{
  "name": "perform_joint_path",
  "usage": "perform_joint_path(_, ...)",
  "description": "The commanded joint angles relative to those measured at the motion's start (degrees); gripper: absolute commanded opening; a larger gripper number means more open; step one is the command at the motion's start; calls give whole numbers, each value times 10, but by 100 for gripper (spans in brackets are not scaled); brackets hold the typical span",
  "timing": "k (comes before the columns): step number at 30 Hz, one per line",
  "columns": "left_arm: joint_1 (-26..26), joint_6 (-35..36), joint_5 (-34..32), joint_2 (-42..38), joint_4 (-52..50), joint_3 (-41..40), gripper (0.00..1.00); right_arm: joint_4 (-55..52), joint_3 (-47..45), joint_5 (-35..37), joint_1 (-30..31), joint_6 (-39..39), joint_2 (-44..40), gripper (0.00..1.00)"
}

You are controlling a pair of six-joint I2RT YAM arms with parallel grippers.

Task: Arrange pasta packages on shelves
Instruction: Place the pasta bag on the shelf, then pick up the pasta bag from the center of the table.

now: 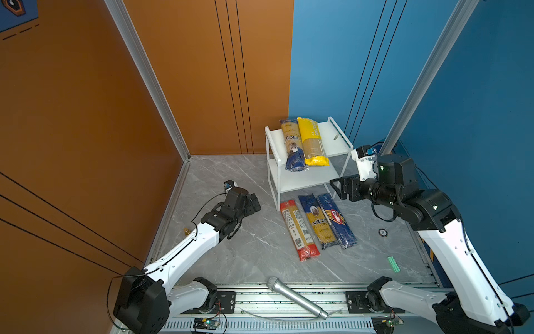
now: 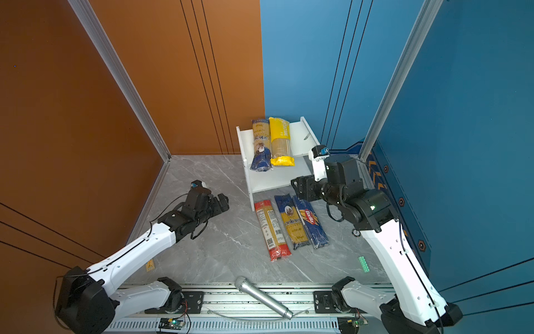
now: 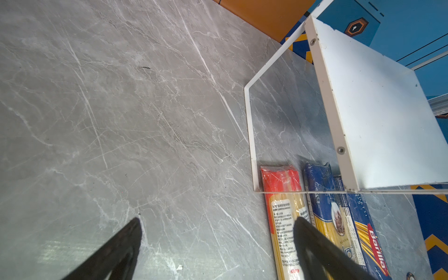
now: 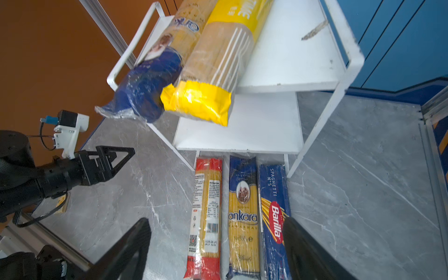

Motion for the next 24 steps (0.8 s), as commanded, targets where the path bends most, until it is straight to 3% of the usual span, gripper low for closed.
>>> perform_joint_path(1,8,-4,7,-8,3,-15,98,16,-61,-14,5,28,-34,83)
perform_joint_path(11,8,-17,17,-13,13,-32,98,55,-229,-39,36,88,-103,83)
perform_joint_path(24,9,-11,31,-26,10,-61,98,189,-408,9,165,162,-98,84)
